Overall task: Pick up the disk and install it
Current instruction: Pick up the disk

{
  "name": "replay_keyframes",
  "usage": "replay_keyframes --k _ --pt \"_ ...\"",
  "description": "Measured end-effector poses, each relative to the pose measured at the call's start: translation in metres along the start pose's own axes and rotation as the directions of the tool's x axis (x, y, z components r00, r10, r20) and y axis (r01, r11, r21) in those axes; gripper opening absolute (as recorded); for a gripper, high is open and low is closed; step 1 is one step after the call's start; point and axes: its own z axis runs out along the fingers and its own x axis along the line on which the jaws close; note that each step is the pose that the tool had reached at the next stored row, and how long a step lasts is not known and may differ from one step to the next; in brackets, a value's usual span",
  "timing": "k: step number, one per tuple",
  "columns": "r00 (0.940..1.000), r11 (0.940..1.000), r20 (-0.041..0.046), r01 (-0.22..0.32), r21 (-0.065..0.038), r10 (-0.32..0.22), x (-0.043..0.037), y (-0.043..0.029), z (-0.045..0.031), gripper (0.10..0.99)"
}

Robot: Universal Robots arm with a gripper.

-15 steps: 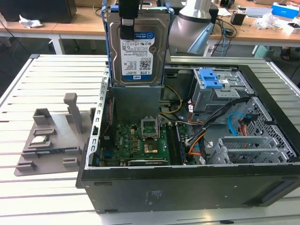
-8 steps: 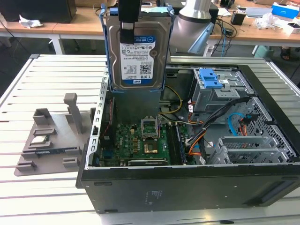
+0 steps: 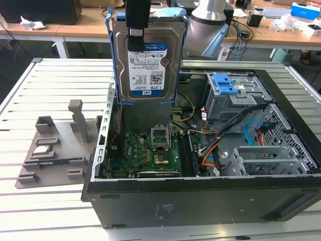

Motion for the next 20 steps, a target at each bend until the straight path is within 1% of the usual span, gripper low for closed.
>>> replay_keyframes --k 7,10,14,20 --pt "1.0000 1.0000 -0.0012 0.000 0.000 0.000 0.0120 0.0005 -0.0001 0.365" --pt "1.0000 1.0000 -0.0016 0.000 0.000 0.000 0.0157 0.0006 -0.0001 0.365" --pt "1.0000 1.0000 -0.0020 0.000 0.000 0.000 0.0255 0.0009 -0.0001 0.365" --pt "1.0000 1.0000 -0.0026 0.000 0.000 0.000 0.0360 0.0013 -0.0002 0.365"
